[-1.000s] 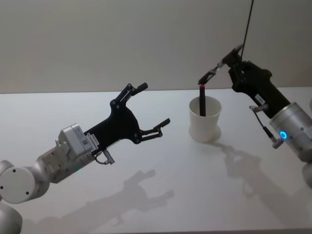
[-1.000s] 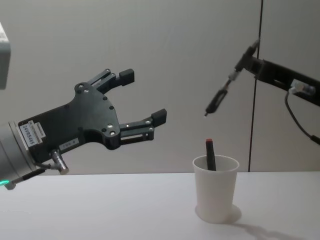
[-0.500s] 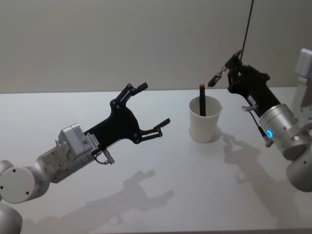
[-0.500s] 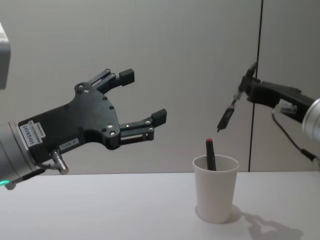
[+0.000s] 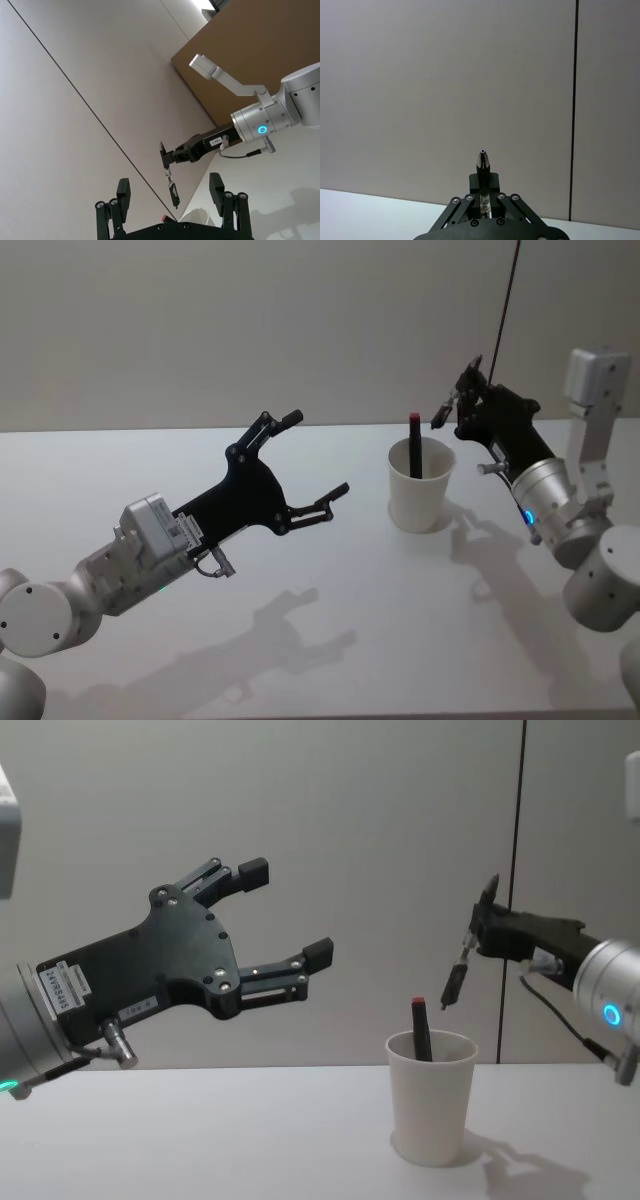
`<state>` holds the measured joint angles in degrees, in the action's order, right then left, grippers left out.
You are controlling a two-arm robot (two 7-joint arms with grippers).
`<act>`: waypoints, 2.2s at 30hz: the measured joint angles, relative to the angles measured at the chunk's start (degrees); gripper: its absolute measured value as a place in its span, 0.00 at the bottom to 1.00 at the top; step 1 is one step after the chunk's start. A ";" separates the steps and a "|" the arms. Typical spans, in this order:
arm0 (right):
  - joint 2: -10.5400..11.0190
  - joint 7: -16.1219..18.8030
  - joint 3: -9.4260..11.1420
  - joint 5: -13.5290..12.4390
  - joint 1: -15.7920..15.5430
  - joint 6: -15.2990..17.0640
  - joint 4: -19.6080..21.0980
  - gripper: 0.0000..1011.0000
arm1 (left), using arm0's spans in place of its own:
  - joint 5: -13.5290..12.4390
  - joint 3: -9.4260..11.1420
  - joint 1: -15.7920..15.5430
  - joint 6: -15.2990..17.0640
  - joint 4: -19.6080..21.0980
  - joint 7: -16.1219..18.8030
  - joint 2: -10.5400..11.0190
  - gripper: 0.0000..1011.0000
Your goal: Place the pen into the pen holder.
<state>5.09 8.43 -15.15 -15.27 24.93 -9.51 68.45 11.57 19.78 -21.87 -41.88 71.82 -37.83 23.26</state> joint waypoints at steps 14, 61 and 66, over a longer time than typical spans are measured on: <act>-0.51 0.16 -0.15 0.61 0.82 3.37 -1.13 0.09 | 0.00 0.00 0.00 0.00 0.00 0.00 0.00 0.99; 0.42 3.96 0.57 -2.35 -0.63 9.35 1.86 0.99 | 0.00 0.00 0.00 0.00 0.00 0.00 0.00 0.99; 0.44 3.99 0.58 -2.38 -0.65 9.38 1.93 0.99 | 0.00 0.00 0.00 0.00 0.00 0.00 0.00 0.99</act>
<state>5.54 12.42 -14.57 -17.64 24.29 -0.12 70.38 11.57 19.77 -21.87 -41.88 71.82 -37.83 23.26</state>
